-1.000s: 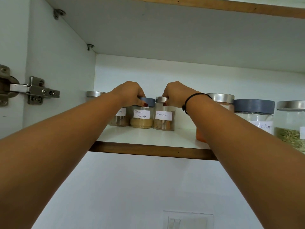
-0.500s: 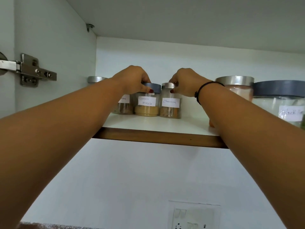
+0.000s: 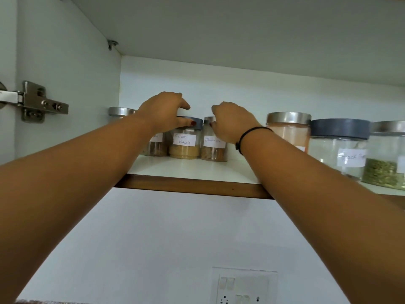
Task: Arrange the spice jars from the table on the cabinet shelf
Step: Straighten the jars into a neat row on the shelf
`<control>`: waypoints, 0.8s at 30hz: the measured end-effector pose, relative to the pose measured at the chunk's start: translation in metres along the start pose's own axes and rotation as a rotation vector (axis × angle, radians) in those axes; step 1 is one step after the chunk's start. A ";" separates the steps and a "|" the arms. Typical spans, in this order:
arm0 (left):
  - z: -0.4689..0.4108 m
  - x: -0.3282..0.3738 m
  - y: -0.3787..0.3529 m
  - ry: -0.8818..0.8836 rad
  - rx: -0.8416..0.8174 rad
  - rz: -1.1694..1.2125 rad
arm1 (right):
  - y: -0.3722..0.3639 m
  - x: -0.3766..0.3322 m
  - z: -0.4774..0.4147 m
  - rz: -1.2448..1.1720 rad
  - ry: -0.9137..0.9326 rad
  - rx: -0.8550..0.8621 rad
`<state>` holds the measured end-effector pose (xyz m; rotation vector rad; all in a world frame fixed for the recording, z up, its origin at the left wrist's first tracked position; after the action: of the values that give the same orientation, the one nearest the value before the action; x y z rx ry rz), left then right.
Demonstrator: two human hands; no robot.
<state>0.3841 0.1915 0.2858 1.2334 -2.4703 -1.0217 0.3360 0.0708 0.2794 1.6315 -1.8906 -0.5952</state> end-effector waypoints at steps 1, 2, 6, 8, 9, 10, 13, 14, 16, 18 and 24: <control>0.002 0.004 0.003 -0.001 0.005 -0.007 | 0.011 -0.004 0.007 0.000 0.019 0.044; 0.003 0.009 0.005 -0.005 0.013 -0.009 | 0.023 -0.009 0.015 -0.001 0.037 0.094; 0.016 0.037 0.032 0.024 0.195 0.266 | 0.078 -0.007 0.040 -0.093 0.073 0.251; 0.020 0.068 0.044 -0.042 0.231 0.349 | 0.107 0.012 0.048 -0.189 0.034 0.288; 0.021 0.084 0.049 -0.083 0.226 0.366 | 0.121 0.025 0.053 -0.226 0.007 0.298; 0.022 0.101 0.054 -0.113 0.219 0.385 | 0.133 0.039 0.057 -0.238 -0.022 0.306; 0.015 0.146 0.067 -0.181 0.180 0.424 | 0.161 0.080 0.070 -0.193 -0.084 0.318; 0.012 0.160 0.070 -0.203 0.157 0.414 | 0.165 0.094 0.075 -0.181 -0.107 0.293; 0.006 0.182 0.072 -0.234 0.098 0.396 | 0.166 0.121 0.082 -0.148 -0.149 0.207; 0.002 0.198 0.067 -0.242 0.028 0.382 | 0.163 0.144 0.090 -0.110 -0.172 0.110; -0.002 0.221 0.042 -0.219 -0.172 0.326 | 0.141 0.176 0.115 -0.138 -0.158 -0.197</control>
<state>0.2188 0.0389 0.2882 0.6708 -2.5599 -1.2975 0.1384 -0.0843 0.3095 1.6343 -1.7728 -0.9623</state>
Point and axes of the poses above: each hand's wrist, its own z-axis away from the middle knuckle, its own y-axis out of the back of the hand, x = y × z, the point moved 10 cm from there along -z, towards the middle knuckle, and after that the axes turned 7 degrees about -y, right-handed, at the moved point
